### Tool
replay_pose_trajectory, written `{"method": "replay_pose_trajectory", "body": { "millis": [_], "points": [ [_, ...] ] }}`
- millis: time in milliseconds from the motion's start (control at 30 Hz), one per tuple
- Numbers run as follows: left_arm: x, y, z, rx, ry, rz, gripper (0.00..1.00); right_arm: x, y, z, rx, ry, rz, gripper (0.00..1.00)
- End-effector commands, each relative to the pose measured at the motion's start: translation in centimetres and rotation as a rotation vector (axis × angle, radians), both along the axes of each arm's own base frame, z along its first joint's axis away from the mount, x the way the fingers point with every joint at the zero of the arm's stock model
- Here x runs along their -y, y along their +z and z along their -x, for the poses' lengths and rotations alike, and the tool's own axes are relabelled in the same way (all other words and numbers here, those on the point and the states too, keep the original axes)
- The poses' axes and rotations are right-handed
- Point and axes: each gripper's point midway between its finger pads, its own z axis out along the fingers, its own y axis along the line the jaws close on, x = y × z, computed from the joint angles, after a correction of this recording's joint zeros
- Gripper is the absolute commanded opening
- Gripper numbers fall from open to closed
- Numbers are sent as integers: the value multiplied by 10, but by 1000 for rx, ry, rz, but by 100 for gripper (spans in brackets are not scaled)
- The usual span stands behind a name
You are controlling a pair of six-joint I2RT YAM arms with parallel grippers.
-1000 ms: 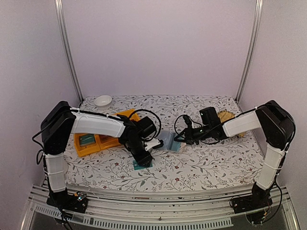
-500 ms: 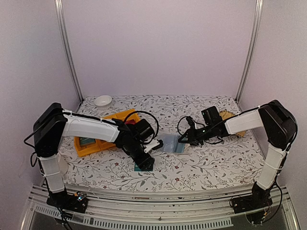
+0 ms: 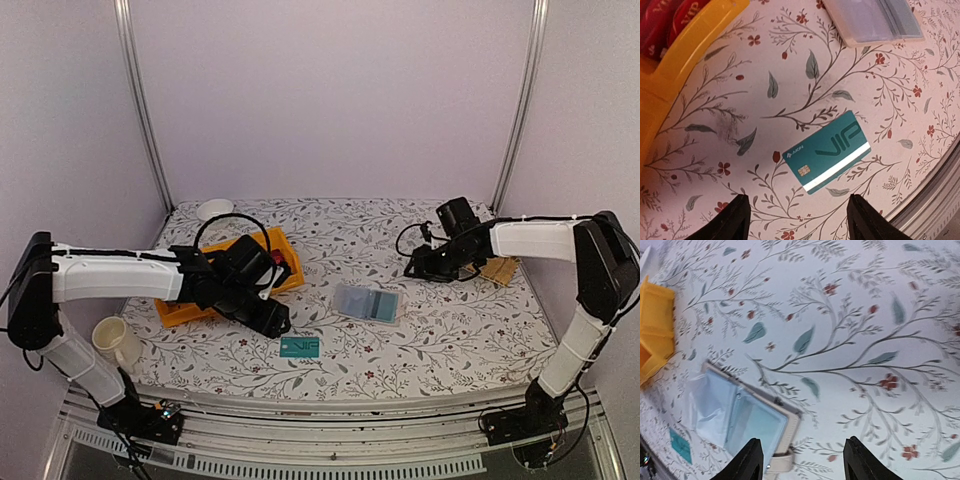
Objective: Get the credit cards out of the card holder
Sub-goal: Place the card holder at the center of the board, then adjust the credit card at the center of the board.
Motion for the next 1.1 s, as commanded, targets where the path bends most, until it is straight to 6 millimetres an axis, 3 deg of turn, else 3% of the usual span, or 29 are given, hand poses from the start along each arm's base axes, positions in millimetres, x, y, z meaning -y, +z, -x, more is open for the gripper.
{"method": "replay_pose_trajectory", "body": {
  "millis": [0,67,133,233,333,400,600,833,1067],
  "points": [
    [-15,-11,15,-74,135,87,68,72,39,-2,86,-169,363,57],
    [-18,-16,18,-91,153,110,65,50,67,2,155,-143,326,55],
    [-15,-18,21,-107,153,150,64,-14,85,21,202,-2,172,55],
    [-4,-23,26,-145,130,202,63,-112,73,71,103,240,-68,55],
    [1,-36,29,-182,116,209,66,-172,56,108,-21,391,-255,54],
    [1,-43,33,-189,105,223,68,-187,41,123,-92,406,-335,54],
    [-3,-67,44,-198,43,206,70,-207,1,144,-230,421,-390,53],
    [4,-88,54,-256,0,232,70,-213,-58,153,-363,388,-381,53],
    [2,-95,63,-286,-28,234,70,-228,-62,155,-403,395,-430,55]
  ]
}}
